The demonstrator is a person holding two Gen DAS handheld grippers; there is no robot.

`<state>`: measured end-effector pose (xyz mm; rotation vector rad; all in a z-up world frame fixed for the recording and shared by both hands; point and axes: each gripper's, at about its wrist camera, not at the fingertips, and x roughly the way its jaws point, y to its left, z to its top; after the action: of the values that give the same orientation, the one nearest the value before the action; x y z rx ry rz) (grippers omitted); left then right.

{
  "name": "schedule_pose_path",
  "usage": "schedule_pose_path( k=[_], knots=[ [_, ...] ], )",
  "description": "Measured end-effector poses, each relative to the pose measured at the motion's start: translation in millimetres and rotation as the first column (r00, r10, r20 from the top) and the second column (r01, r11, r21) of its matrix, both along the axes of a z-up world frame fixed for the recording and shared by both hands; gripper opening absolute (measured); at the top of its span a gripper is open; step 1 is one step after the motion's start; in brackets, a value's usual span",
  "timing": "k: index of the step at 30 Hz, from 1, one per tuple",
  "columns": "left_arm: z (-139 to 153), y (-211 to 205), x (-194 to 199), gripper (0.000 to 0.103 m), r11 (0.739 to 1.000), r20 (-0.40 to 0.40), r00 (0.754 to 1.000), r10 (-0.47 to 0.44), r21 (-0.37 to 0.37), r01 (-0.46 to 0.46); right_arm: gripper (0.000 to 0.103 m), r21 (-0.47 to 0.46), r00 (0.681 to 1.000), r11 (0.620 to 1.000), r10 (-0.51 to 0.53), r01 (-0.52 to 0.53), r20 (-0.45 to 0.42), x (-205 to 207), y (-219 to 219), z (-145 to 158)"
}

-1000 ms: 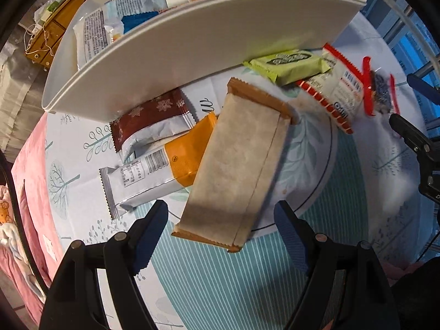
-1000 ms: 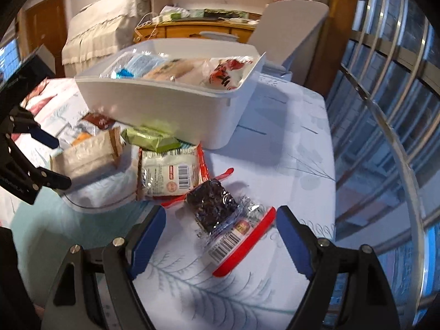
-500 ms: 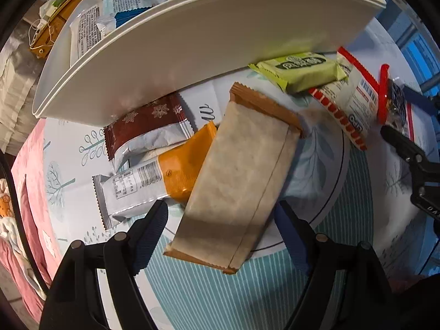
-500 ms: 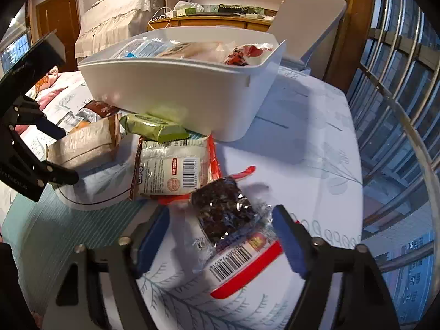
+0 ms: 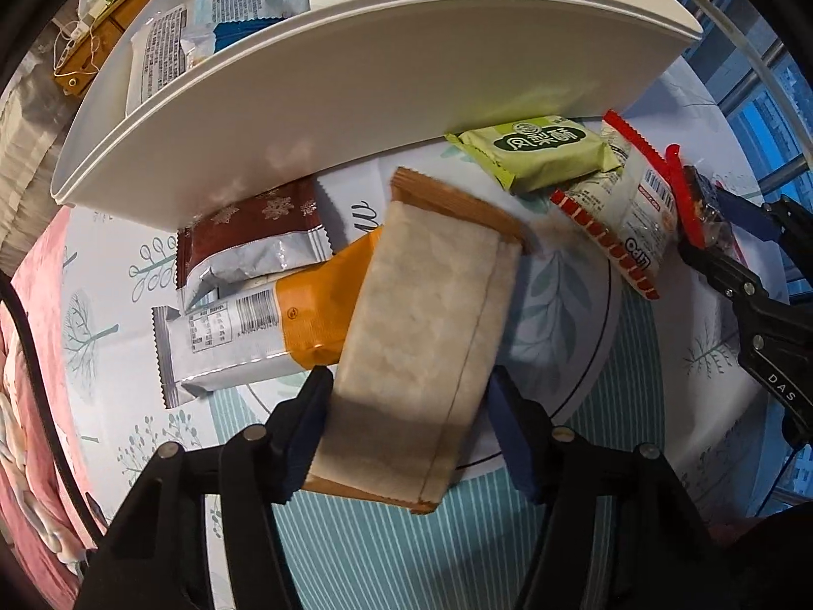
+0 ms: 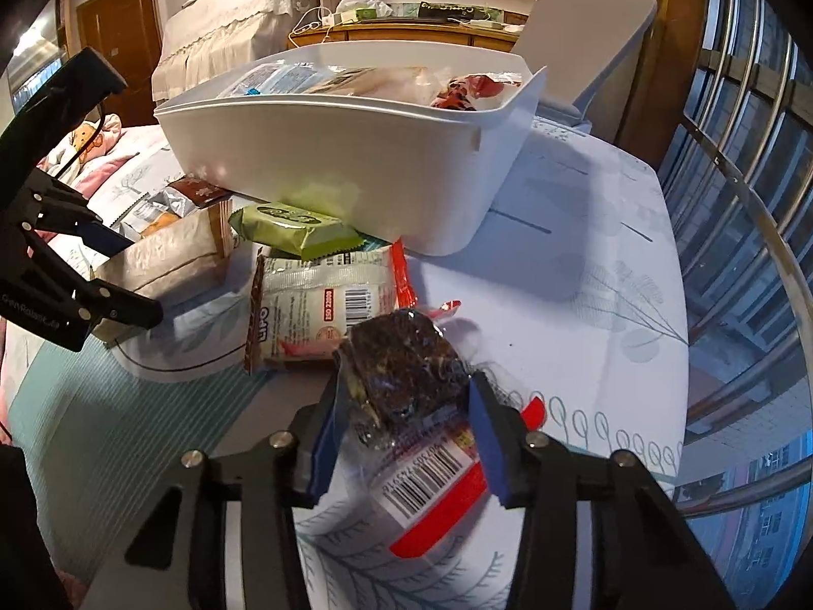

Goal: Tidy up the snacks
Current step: 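Grasp the brown paper bread bag with left tool while right tool grasps red-striped nut bag, then carry both held snacks into the white tray and open both tools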

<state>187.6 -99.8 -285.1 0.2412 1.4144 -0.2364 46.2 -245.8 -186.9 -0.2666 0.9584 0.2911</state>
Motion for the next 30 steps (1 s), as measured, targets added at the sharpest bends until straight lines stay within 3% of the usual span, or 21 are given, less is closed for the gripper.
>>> schedule_pose_path(
  k=[7,9,11,24,30],
  knots=[
    [7,-6,-14,0.053,1.0,0.028,1.0,0.009,-0.008,-0.009,0.037,-0.025,0.999,1.0,0.001,-0.002,-0.035,-3,0,3],
    [7,-5,-18,0.053,1.0,0.025,0.999,0.026,-0.016,-0.025,0.02,-0.038,0.999,0.999,-0.004,0.003,-0.04,-4,0,5],
    [8,-5,-23,0.053,0.999,0.026,0.999,0.035,-0.025,-0.034,0.016,-0.056,0.999,0.998,-0.016,0.013,-0.048,-5,0,6],
    [55,7,-58,0.051,0.993,0.106,0.992,0.062,-0.11,-0.05,0.009,-0.027,0.991,0.996,-0.088,0.086,-0.098,-11,1,20],
    [93,22,-58,0.051,0.987,0.175,0.981,0.087,-0.152,-0.06,0.009,0.002,0.985,0.991,-0.13,0.131,-0.112,-17,2,31]
  ],
)
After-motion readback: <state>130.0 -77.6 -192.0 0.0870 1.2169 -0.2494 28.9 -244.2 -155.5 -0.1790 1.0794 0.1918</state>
